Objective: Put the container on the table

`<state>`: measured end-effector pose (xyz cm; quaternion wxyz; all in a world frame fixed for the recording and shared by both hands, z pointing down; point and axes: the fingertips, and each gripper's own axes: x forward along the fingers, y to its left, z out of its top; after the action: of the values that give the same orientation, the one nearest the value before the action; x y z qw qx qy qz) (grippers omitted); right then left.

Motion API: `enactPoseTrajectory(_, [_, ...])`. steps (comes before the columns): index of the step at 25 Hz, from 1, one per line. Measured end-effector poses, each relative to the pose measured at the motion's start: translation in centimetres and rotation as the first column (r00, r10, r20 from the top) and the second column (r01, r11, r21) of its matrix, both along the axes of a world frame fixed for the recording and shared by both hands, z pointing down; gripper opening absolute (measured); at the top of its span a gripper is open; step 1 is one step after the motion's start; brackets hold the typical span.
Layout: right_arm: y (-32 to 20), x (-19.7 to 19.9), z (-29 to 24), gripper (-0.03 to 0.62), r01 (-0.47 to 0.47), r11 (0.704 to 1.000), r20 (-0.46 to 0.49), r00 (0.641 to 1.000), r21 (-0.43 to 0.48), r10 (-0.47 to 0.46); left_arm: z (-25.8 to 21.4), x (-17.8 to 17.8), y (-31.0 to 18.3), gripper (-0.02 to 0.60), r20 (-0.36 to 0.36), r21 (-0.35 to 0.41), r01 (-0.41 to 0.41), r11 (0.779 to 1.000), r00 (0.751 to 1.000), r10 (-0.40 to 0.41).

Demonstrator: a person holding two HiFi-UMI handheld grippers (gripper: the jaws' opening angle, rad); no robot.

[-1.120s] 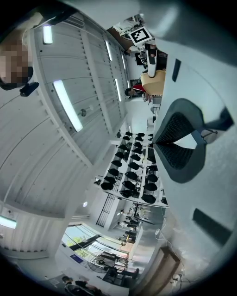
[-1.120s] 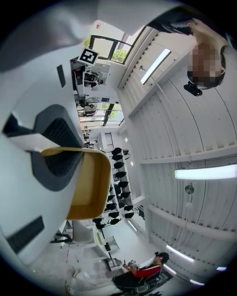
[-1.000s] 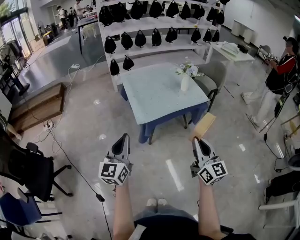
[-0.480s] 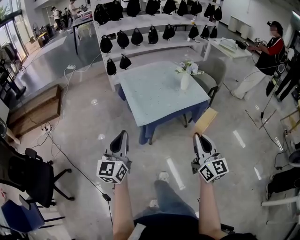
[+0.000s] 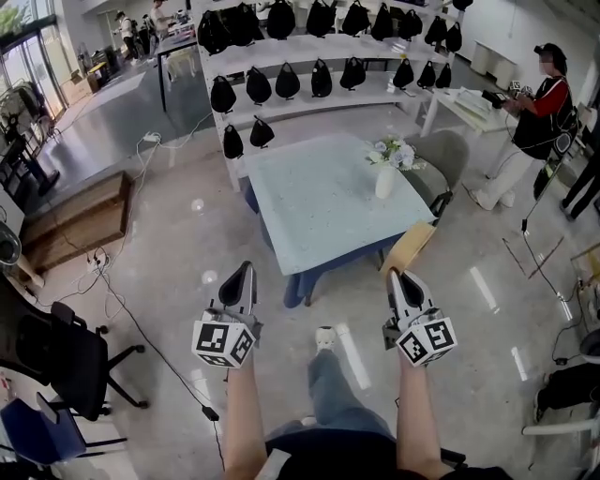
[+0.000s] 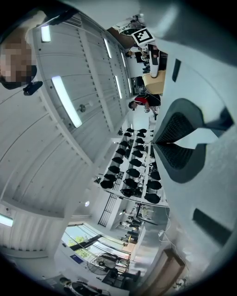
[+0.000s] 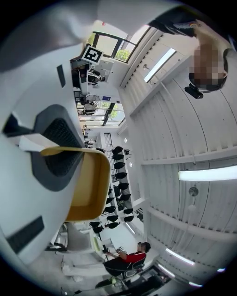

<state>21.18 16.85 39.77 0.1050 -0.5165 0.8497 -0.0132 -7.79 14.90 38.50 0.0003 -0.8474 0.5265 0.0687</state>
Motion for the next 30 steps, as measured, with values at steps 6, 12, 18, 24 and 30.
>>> enactPoseTrajectory(6, [-8.1,-0.5,1.6,0.015,0.06,0.998,-0.01,0.998,-0.013,-0.061,1.8,0.6,-6.5,0.002,0.01,-0.015,0.033,0.999,0.999,-0.033])
enactPoseTrajectory(12, [-18.0,-2.0,3.4,0.015,0.127,0.991,-0.009,0.992,-0.052,-0.127,3.0,0.1,-14.8,0.002,0.016,-0.048,0.071,0.996,0.997,-0.071])
enactPoseTrajectory(18, [-28.8,-3.9,3.3,0.015,0.213,0.975,-0.068,0.974,-0.072,-0.217,3.3,-0.3,-25.0,0.002,0.0,-0.065,0.126,0.99,0.992,-0.126])
enactPoseTrajectory(24, [-39.2,-4.3,3.3,0.015,0.273,0.958,-0.077,0.957,-0.088,-0.28,3.3,-0.5,-33.8,0.002,-0.002,-0.067,0.184,0.981,0.983,-0.185])
enactPoseTrajectory(30, [-45.2,-5.5,3.4,0.015,0.292,0.951,-0.083,0.95,-0.097,-0.3,4.0,-2.7,-37.4,0.002,0.007,-0.09,0.234,0.968,0.972,-0.235])
